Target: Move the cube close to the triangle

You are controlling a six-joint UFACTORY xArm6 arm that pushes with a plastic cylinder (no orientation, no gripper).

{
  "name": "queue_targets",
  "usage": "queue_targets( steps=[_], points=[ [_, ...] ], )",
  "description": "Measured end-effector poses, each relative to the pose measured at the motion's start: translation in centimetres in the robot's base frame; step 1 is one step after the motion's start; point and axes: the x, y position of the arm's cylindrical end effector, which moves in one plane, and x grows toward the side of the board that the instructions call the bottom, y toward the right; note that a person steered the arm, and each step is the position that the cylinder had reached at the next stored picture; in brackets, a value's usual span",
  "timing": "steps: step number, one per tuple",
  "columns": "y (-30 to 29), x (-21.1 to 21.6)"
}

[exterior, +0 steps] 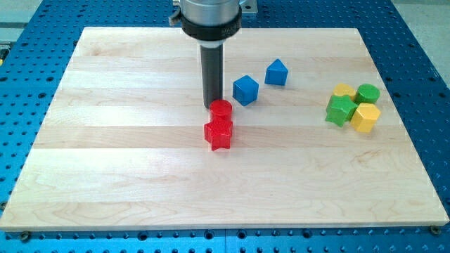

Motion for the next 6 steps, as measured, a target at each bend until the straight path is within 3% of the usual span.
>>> queue_targets(
  steps=[2,4,6],
  points=[
    [9.6,-3.9],
    [10.7,-4.9],
    [7.4,-3.1]
  ],
)
